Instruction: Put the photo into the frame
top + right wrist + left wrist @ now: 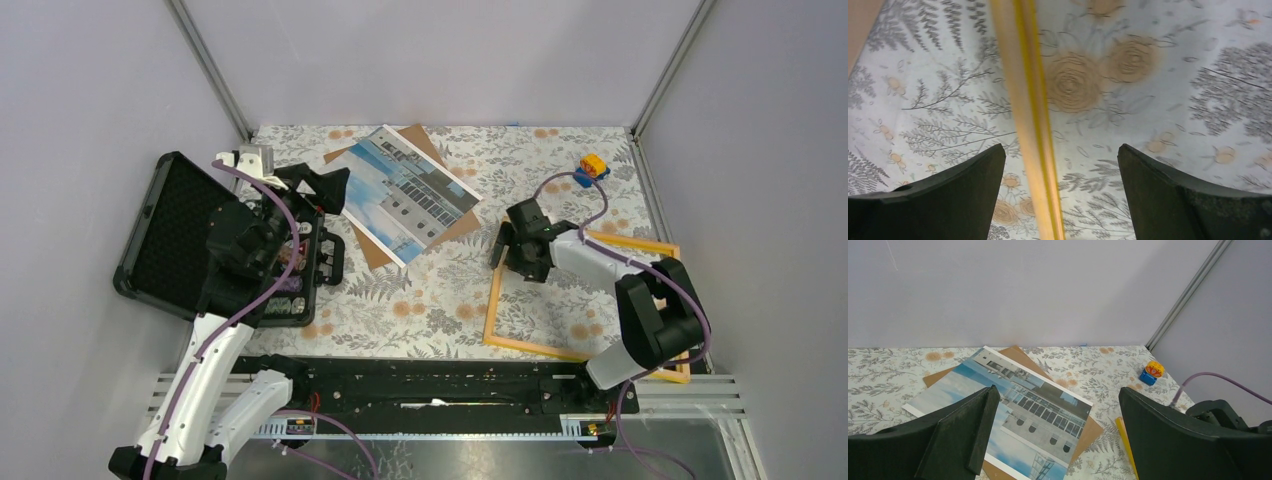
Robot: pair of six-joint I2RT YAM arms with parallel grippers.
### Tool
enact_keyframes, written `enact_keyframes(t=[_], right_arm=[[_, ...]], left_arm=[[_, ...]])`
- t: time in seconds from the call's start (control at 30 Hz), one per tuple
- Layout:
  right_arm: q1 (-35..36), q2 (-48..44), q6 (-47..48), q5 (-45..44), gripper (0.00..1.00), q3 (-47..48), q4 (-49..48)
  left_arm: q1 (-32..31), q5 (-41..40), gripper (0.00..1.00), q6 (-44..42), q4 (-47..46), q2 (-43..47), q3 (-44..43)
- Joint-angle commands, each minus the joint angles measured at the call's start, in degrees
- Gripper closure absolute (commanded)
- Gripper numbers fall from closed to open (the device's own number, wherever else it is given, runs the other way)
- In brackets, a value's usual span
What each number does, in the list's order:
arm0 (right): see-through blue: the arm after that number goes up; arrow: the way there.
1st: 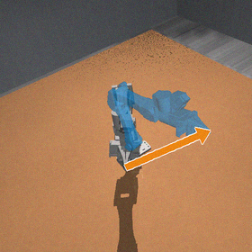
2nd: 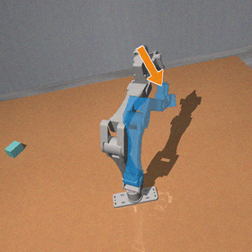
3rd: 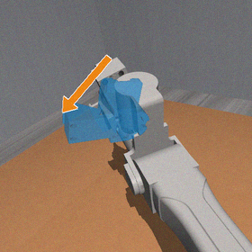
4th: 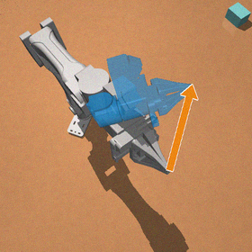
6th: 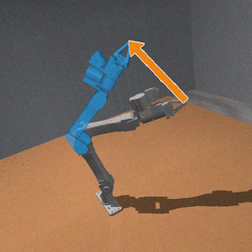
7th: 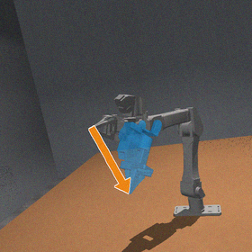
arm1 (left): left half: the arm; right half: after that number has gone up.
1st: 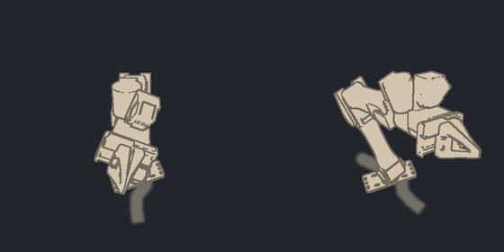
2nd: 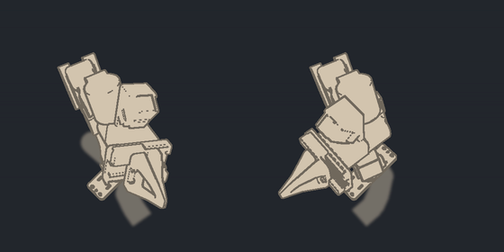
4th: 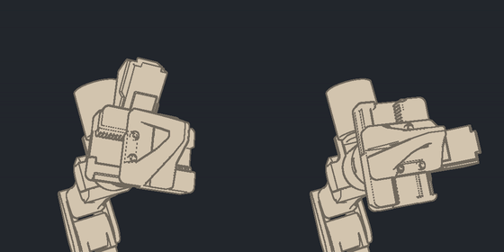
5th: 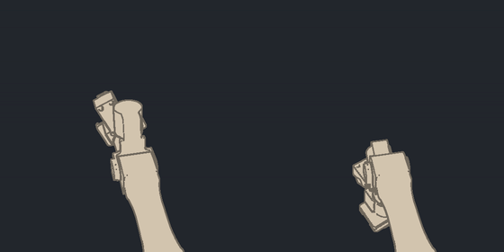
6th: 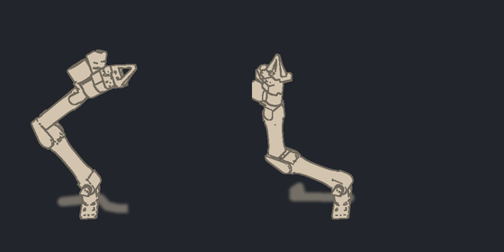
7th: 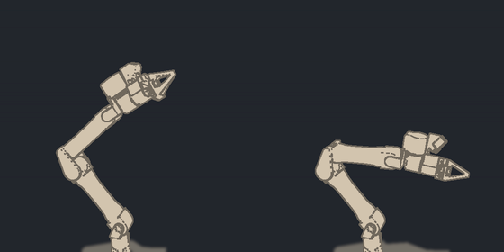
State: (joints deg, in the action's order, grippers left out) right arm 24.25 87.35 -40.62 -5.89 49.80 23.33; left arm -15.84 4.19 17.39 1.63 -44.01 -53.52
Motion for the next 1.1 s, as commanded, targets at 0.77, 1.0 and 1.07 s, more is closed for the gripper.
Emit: enact_keyframes(t=[0.77,1.0,1.07], right_arm=[[4.3,18.6,17.3,2.2,0.53,11.3,-9.8],[4.7,17.8,23.3,2.7,0.54,10.1,-12.3],[4.6,17.9,24.1,2.1,0.55,10.2,-12.3]], left_arm=[[-2.9,-1.2,0.01,-1.0,-2.4,-0.7,-0.8],[-3.0,-1.3,0.01,-1.0,-2.5,-0.5,-0.7],[-3.1,-1.4,0.01,-1.1,-2.4,-0.5,-0.7]])
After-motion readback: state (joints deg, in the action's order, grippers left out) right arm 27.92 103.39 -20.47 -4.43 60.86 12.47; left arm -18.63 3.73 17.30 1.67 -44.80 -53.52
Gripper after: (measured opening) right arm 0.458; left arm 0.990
